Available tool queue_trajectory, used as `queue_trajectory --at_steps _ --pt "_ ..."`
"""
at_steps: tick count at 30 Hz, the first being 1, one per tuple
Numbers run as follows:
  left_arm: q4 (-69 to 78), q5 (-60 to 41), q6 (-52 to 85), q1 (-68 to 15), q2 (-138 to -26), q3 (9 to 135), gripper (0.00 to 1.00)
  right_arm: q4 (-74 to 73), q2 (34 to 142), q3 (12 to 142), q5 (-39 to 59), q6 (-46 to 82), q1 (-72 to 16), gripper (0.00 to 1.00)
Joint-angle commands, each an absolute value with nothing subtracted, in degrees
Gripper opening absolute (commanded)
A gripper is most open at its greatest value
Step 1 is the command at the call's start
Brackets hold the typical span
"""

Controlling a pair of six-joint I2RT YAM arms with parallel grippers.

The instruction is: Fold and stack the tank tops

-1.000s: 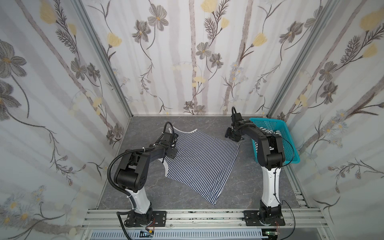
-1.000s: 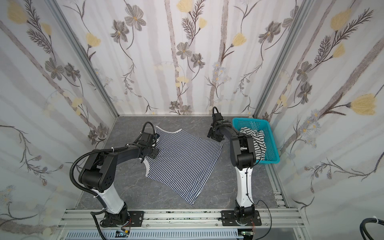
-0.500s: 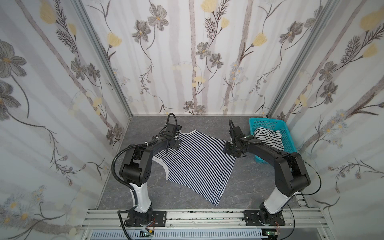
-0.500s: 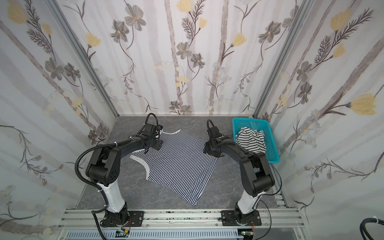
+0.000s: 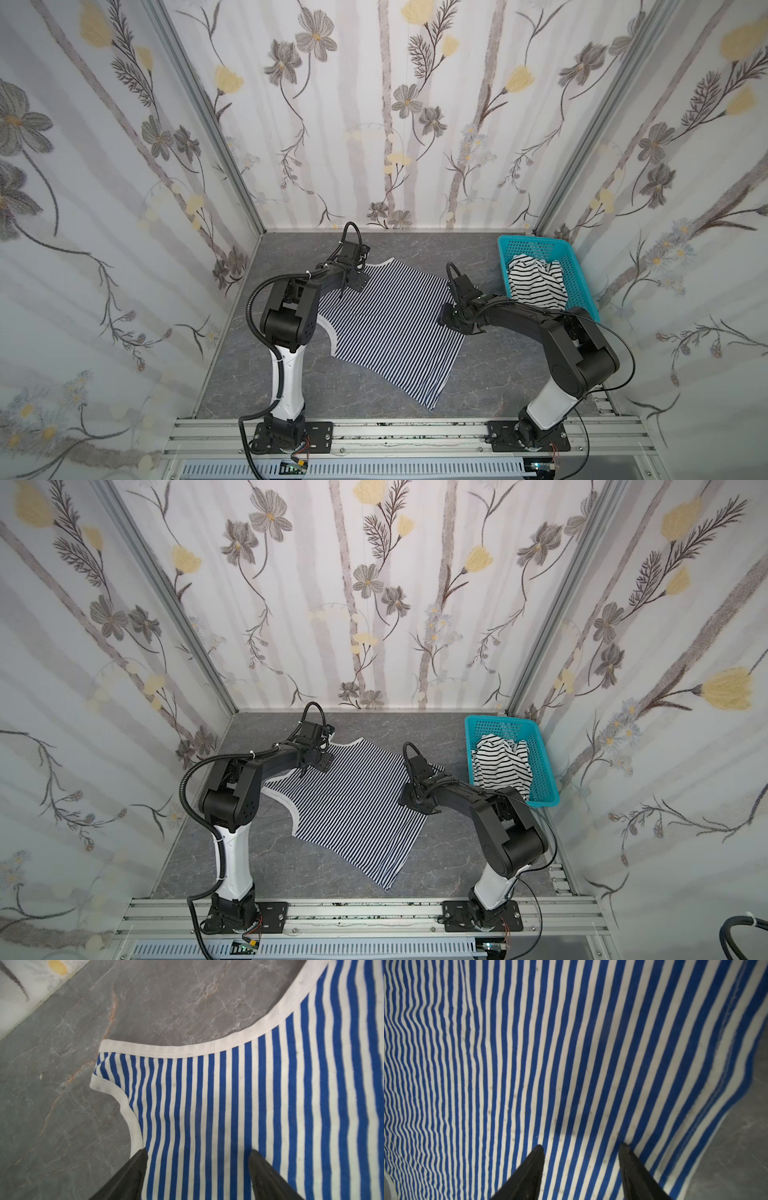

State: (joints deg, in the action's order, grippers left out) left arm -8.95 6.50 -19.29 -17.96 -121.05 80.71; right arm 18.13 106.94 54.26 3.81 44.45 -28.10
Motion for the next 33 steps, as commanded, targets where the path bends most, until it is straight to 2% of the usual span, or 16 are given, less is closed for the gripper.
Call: queue_trajectory --at_steps 1,14,22,33 --pt "-11.9 10.3 -20.1 -17.9 -122.6 80.7 0.78 17.2 109.2 55.5 3.2 44.3 -27.0 0.6" --pt "-11.6 14.3 -18.7 -17.9 -119.4 75.4 0.78 24.9 119.0 72.3 4.3 36.2 -18.9 0.6" --pt "-11.5 13.9 -14.9 -18.0 -115.1 69.5 0.78 31.3 130.6 87.7 5.7 33.0 -16.7 0.6" --pt "-11.4 14.3 -14.3 -18.1 -112.6 66.7 0.78 39.2 140.8 104.4 7.2 31.4 -15.0 0.59"
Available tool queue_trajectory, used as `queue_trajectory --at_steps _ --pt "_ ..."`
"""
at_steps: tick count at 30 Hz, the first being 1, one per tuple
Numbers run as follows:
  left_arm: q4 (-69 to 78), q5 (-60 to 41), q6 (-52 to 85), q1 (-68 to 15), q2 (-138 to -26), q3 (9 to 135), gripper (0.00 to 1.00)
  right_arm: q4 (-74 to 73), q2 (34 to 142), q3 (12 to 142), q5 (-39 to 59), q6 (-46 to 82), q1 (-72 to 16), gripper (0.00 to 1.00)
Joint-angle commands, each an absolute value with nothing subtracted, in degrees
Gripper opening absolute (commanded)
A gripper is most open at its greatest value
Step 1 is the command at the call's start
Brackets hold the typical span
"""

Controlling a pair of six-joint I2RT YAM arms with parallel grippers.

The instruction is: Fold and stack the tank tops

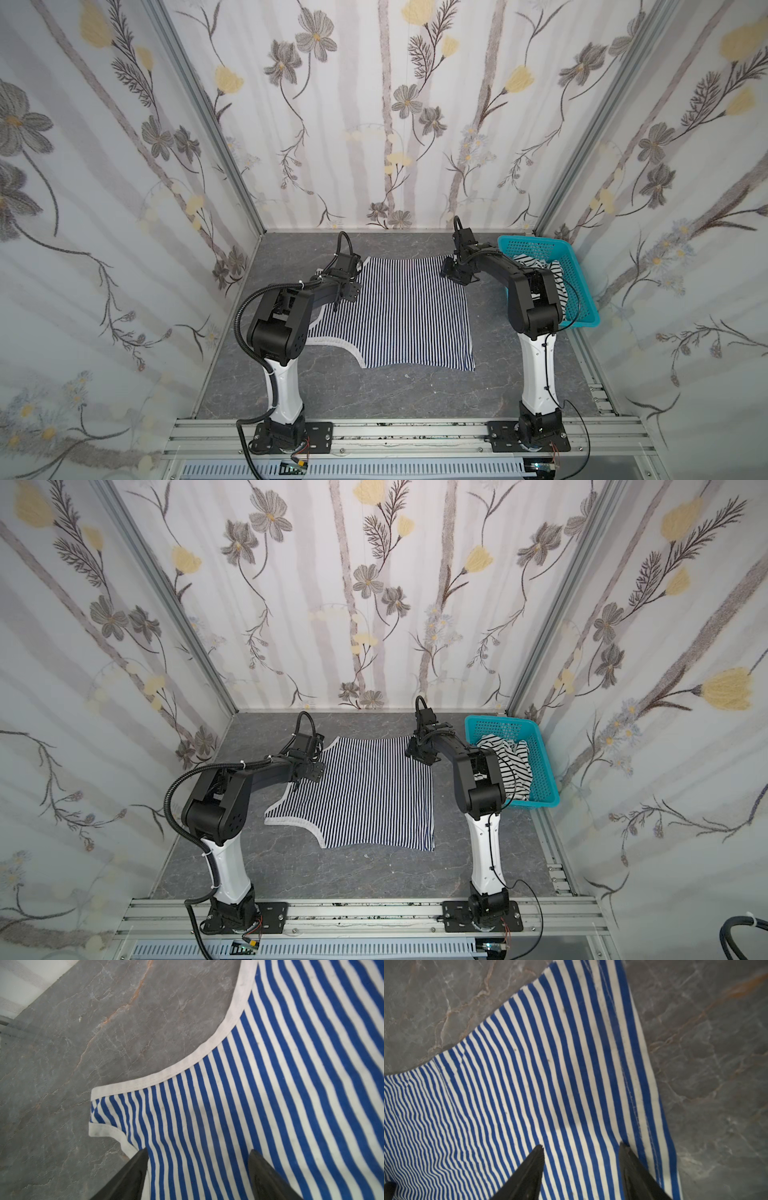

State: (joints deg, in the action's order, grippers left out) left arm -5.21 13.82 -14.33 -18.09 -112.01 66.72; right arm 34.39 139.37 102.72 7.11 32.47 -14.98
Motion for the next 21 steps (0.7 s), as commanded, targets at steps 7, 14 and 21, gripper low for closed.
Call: queue_trajectory --at_steps 7,14,21 --pt "-11.3 15.3 -15.1 -17.9 -114.5 70.5 0.78 36.0 130.2 97.3 7.8 29.9 -16.7 0.6" --pt "-11.5 13.5 -16.1 -18.7 -106.6 69.9 0.79 31.2 110.5 80.9 4.6 32.8 -19.2 0.61" --pt "-11.3 8.7 -17.3 -19.6 -95.9 61.2 0.8 21.0 88.5 52.6 5.4 40.1 -22.6 0.59"
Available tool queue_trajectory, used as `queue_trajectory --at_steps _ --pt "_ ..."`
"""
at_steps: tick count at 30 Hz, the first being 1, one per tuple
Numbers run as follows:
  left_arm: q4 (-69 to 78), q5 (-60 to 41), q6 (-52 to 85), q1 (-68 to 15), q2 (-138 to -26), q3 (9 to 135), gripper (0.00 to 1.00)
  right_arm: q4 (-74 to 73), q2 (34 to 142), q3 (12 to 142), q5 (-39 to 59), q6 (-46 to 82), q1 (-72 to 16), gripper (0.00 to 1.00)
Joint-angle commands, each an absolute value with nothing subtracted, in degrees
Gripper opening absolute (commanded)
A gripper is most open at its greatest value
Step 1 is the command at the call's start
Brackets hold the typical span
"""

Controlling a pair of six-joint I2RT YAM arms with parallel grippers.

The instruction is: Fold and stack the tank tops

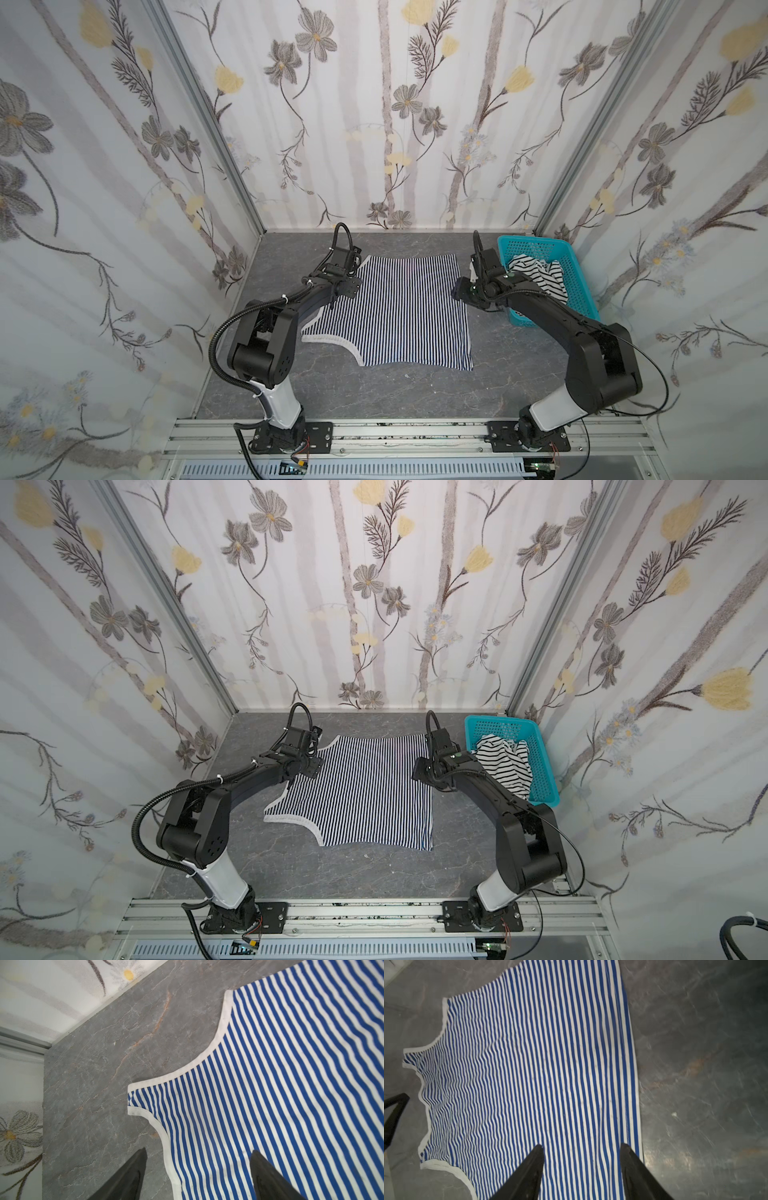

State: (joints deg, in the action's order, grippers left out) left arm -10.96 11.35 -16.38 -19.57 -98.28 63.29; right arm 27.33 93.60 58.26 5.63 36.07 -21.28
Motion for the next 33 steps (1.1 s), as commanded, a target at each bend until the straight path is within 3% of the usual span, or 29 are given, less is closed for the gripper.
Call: queue_trajectory --at_steps 1,14,24,33 --pt "-11.3 7.7 -17.9 -19.8 -94.7 59.5 0.81 20.2 86.0 49.4 5.2 41.2 -23.7 0.58" --pt "-11.7 4.6 -22.6 -31.5 -74.5 38.5 0.77 21.1 68.3 25.7 4.4 51.4 -30.8 0.55" --pt "-12.7 5.3 -20.9 -36.6 -72.6 35.3 0.77 21.0 65.4 20.9 4.4 52.7 -30.9 0.53" --pt "-12.9 4.2 -20.1 -37.6 -73.2 34.9 0.78 22.1 63.5 20.6 5.0 52.7 -31.8 0.31"
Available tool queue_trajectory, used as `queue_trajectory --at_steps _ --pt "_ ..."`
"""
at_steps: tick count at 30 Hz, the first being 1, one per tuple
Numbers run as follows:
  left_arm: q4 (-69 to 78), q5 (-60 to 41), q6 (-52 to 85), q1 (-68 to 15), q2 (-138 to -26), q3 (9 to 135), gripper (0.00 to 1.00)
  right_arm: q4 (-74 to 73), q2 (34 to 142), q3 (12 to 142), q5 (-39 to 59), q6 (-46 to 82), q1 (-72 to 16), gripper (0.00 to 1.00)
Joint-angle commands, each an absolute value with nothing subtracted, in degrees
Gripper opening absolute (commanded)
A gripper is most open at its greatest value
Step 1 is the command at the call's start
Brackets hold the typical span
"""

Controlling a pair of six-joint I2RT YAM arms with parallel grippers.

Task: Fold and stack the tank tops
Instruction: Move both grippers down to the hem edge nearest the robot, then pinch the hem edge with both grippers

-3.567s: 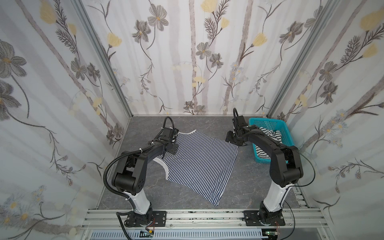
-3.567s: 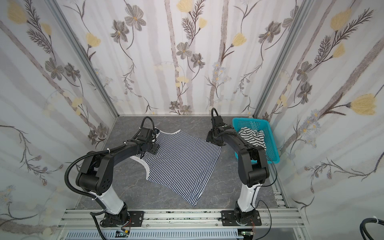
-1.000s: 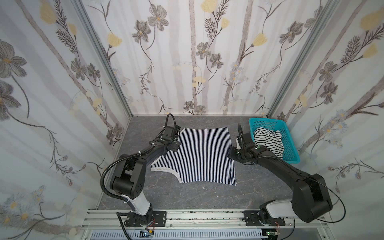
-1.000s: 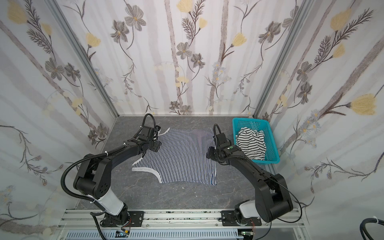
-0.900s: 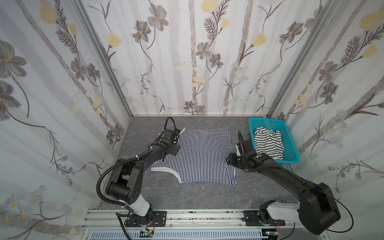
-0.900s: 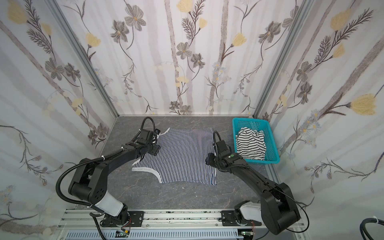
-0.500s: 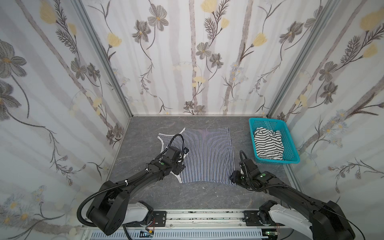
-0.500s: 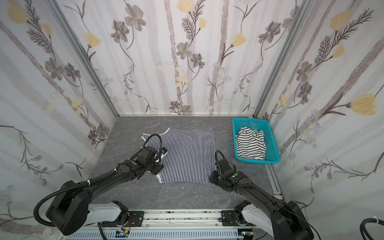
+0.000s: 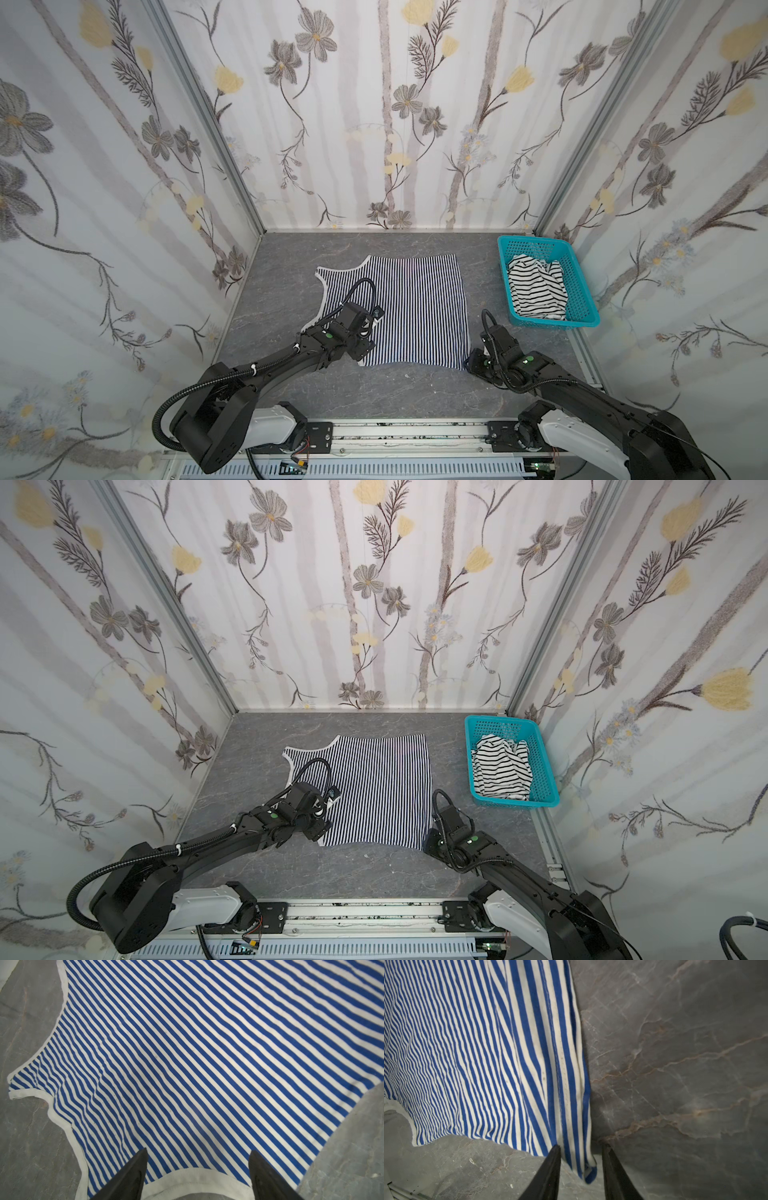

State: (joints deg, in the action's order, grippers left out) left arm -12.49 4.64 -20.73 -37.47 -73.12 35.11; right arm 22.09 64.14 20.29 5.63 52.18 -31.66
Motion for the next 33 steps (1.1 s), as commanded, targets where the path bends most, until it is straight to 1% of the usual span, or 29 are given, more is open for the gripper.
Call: queue_trajectory --at_steps 1,7,13,18,21,25,28,33 --pt "-13.0 4.1 -20.1 -37.7 -73.2 34.8 0.78 22.8 63.1 20.7 4.6 52.6 -31.8 0.27" --pt "-14.2 2.5 -21.3 -38.1 -72.8 34.3 0.79 23.7 61.9 20.8 4.0 52.7 -31.8 0.12" --pt "-16.0 0.8 -23.1 -38.6 -72.5 33.8 0.79 23.2 62.1 21.2 4.4 52.5 -31.8 0.01" --pt "-19.0 -2.2 -24.5 -38.7 -72.3 33.5 0.79 22.9 60.6 20.9 5.3 52.6 -31.7 0.0" --pt "-20.1 -2.1 -25.4 -39.1 -72.3 32.7 0.78 22.1 59.4 20.7 6.5 53.0 -31.7 0.0" --pt "-20.6 0.4 -26.6 -39.3 -72.3 31.5 0.76 21.6 58.5 20.4 7.4 53.6 -31.3 0.0" --pt "-21.6 -1.5 -26.9 -39.4 -70.1 31.2 0.75 21.3 58.2 20.3 7.8 53.7 -31.0 0.0" --pt "-22.2 -4.2 -26.4 -40.3 -70.6 30.9 0.71 20.7 58.2 19.9 8.3 54.0 -30.8 0.0"
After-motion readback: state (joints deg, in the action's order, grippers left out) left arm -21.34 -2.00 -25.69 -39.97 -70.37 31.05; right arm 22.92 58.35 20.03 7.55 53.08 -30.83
